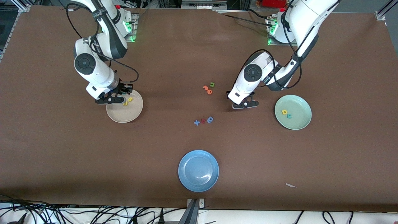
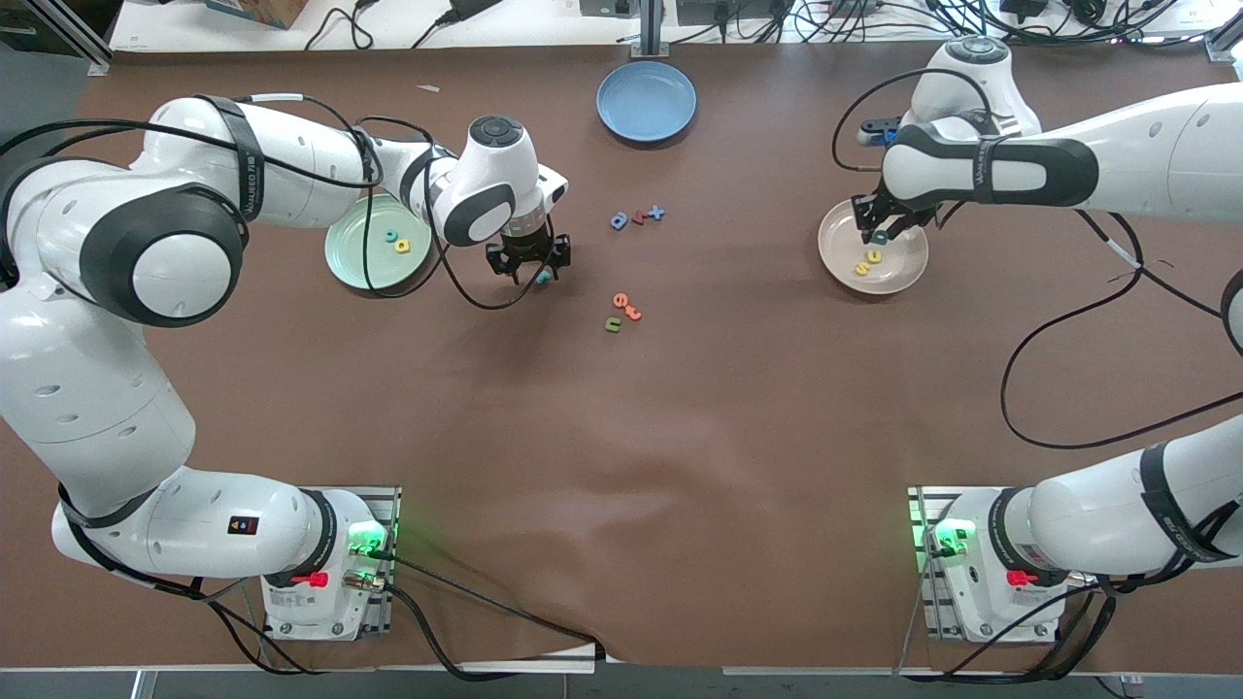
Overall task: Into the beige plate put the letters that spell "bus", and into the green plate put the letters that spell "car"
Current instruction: 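Place the d in the beige plate while the left gripper grasps teal r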
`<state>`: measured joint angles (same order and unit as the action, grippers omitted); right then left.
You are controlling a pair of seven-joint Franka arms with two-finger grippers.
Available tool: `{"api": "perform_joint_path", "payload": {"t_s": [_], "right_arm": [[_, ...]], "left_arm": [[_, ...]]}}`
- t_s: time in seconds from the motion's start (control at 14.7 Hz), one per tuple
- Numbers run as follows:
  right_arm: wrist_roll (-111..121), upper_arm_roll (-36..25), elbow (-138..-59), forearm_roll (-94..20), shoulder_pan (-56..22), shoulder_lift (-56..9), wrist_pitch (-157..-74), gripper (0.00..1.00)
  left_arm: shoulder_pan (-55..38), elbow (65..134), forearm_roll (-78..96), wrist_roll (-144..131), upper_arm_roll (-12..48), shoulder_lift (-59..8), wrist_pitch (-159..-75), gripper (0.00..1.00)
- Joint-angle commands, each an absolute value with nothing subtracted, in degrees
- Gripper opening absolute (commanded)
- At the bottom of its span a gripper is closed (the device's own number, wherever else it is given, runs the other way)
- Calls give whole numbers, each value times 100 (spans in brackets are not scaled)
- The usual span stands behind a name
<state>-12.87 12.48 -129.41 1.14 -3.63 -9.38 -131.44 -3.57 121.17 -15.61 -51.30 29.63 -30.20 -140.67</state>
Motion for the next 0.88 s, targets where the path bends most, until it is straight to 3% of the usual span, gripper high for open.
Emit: {"api": "perform_joint_path", "payload": {"t_s": [0.0, 0.07, 0.14, 0.2, 0.54, 0.82], "right_arm": [[-1116, 1318, -12753, 202, -255, -1204, -13087, 0], [-1160, 1318, -12744, 193, -255, -1204, -13087, 10], [-1204, 1327, -12753, 159, -264, -1204, -13104, 79], [-1213, 1327, -12753, 150, -255, -1204, -13104, 100], [-1161, 1318, -12596, 141, -255, -1178, -13026, 100], [-1169, 1318, -11859, 123, -264, -1116, -12193, 100]], "left_arm": [[-404, 12094, -1758, -5309, 2944, -3050, -14142, 67], [-430, 12094, -1758, -5309, 2944, -3059, -14142, 66], [-439, 12094, -1758, -5309, 2944, -3076, -14142, 65], [-448, 12085, -1758, -5326, 2936, -3085, -14150, 64], [-562, 11918, -1758, -5440, 2918, -3260, -14186, 61], [-563, 11918, -1897, -5440, 2892, -3270, -14186, 50]]}}
